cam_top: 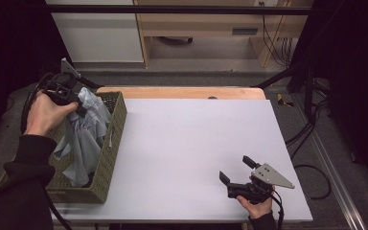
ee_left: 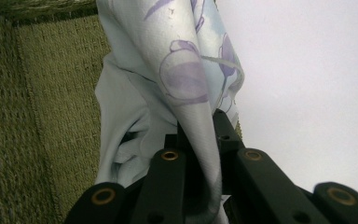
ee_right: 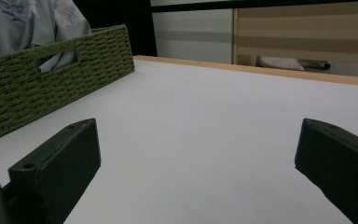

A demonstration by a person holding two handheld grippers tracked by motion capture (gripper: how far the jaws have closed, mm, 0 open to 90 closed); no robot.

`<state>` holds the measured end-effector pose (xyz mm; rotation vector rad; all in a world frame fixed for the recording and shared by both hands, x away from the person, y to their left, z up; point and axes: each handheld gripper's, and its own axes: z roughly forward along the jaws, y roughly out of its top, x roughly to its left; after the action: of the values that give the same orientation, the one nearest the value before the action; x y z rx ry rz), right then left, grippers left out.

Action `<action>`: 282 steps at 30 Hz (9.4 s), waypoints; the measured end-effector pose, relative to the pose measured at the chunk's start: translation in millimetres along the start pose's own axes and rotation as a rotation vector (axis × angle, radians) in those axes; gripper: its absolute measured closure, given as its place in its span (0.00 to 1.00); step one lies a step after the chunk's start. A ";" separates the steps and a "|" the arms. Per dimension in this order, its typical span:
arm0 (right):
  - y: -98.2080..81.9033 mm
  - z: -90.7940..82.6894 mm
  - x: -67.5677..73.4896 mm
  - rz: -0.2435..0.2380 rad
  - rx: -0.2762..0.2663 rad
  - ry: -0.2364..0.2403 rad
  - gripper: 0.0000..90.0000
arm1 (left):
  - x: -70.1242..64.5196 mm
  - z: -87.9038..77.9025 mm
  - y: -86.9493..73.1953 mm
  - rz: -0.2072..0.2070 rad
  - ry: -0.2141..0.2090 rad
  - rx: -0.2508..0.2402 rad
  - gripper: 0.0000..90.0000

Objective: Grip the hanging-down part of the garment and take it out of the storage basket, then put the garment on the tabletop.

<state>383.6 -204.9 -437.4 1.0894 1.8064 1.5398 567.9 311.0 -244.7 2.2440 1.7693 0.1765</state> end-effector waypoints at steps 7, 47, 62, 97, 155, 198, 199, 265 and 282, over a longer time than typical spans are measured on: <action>-0.2 0.7 0.1 0.001 0.000 0.003 0.00 | 0.2 -0.2 0.0 0.003 0.000 -0.004 0.94; 11.8 19.9 14.7 -0.013 0.007 0.080 0.01 | 0.8 -90.1 -5.0 0.012 0.022 -0.210 0.95; 39.8 56.1 49.5 -0.035 -0.019 0.204 0.01 | -8.8 -112.8 -4.6 0.031 0.030 -0.234 0.95; 87.1 211.1 174.3 -0.006 -0.010 0.471 0.06 | -11.9 -107.2 -1.3 0.054 0.030 -0.196 0.95; 135.1 220.0 179.1 -0.091 -0.011 0.457 0.95 | -14.1 -99.5 -5.2 0.073 0.029 -0.177 0.95; 134.0 174.0 131.2 -0.109 -0.012 0.356 0.94 | -58.9 -82.0 0.4 0.180 -0.034 -0.176 0.95; 128.0 176.5 130.0 -0.107 0.005 0.353 0.94 | -60.1 -80.8 0.4 0.181 -0.035 -0.175 0.95; 50.1 28.9 -21.1 0.026 -0.037 -0.004 0.02 | -71.6 -67.1 0.6 0.233 -0.032 -0.143 0.94; 39.3 14.2 -26.5 0.025 -0.027 -0.027 0.02 | -112.0 -73.5 -1.1 0.339 -0.061 -0.188 0.95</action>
<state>418.8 -218.1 -405.1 1.1185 1.7559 1.5521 520.1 213.3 -166.5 2.3639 1.2733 0.3235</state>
